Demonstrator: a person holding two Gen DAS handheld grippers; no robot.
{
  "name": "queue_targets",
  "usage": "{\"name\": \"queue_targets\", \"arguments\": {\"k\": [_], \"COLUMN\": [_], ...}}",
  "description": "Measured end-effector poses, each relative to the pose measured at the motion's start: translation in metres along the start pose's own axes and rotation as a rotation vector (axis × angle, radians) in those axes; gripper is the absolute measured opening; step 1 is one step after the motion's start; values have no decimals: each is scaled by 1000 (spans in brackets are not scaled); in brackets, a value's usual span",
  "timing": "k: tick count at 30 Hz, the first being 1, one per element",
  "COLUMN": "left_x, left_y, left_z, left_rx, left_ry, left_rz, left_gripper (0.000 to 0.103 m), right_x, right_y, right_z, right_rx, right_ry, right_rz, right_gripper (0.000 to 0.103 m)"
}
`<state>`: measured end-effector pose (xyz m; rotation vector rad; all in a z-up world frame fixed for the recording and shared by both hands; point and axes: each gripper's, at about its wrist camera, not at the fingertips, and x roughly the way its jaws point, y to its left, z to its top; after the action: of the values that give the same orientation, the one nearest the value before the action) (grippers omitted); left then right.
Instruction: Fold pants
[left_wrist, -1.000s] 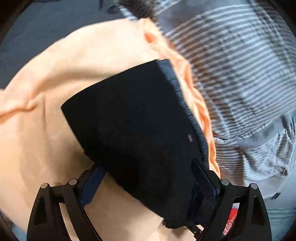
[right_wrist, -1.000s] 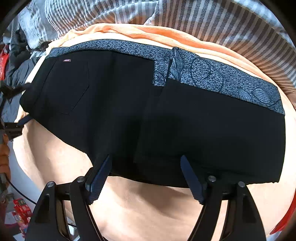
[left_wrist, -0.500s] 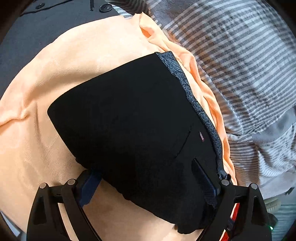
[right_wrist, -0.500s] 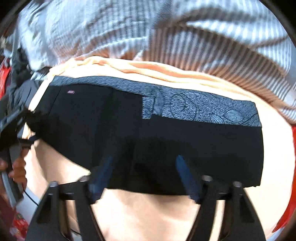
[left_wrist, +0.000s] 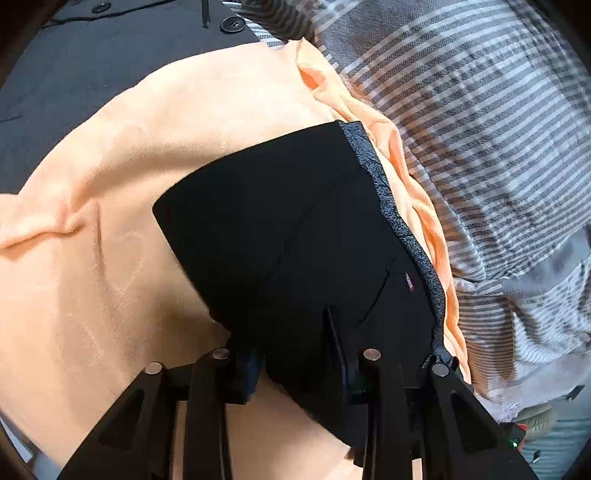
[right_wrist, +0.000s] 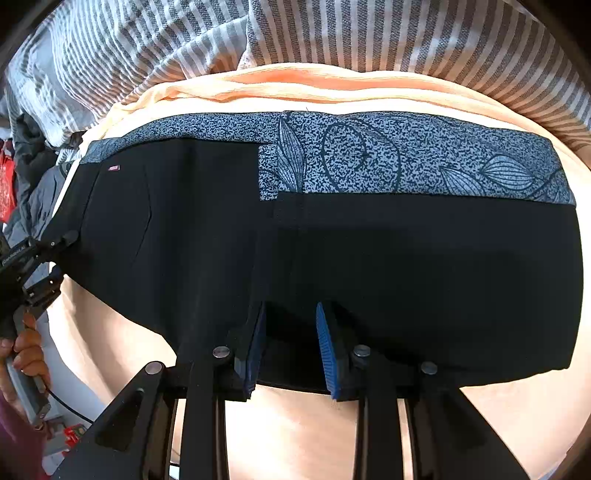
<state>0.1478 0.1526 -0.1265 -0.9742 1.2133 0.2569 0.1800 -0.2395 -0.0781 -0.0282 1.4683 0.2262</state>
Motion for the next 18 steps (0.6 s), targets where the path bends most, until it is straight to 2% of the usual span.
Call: {"name": "queue_targets", "arguments": {"k": [1, 4, 7, 10, 12, 14, 16, 18], "left_x": [2, 0, -6, -5, 0, 5, 11, 10], "left_y": [2, 2, 0, 4, -5, -17, -31, -37], "left_z": [0, 0, -4, -4, -1, 0, -3, -6], "left_rx": [-21, -41, -21, -75, -88, -61, 1, 31], "left_ry": [10, 7, -4, -18, -35, -40, -43, -57], "left_rz": [-2, -51, -28, -58, -81, -49, 25, 72], "left_gripper": [49, 65, 67, 68, 77, 81, 81, 73], "right_x": [0, 0, -1, -1, -2, -3, -5, -6], "right_y": [0, -3, -9, -12, -13, -16, -19, -20], "right_z": [-1, 0, -1, -2, -4, -5, -8, -9], "right_rx": [2, 10, 25, 28, 29, 32, 28, 23], "right_ry": [2, 5, 1, -8, -13, -17, -18, -18], "right_rz": [1, 16, 41, 54, 59, 64, 68, 69], "right_gripper": [31, 31, 31, 31, 31, 31, 31, 31]}}
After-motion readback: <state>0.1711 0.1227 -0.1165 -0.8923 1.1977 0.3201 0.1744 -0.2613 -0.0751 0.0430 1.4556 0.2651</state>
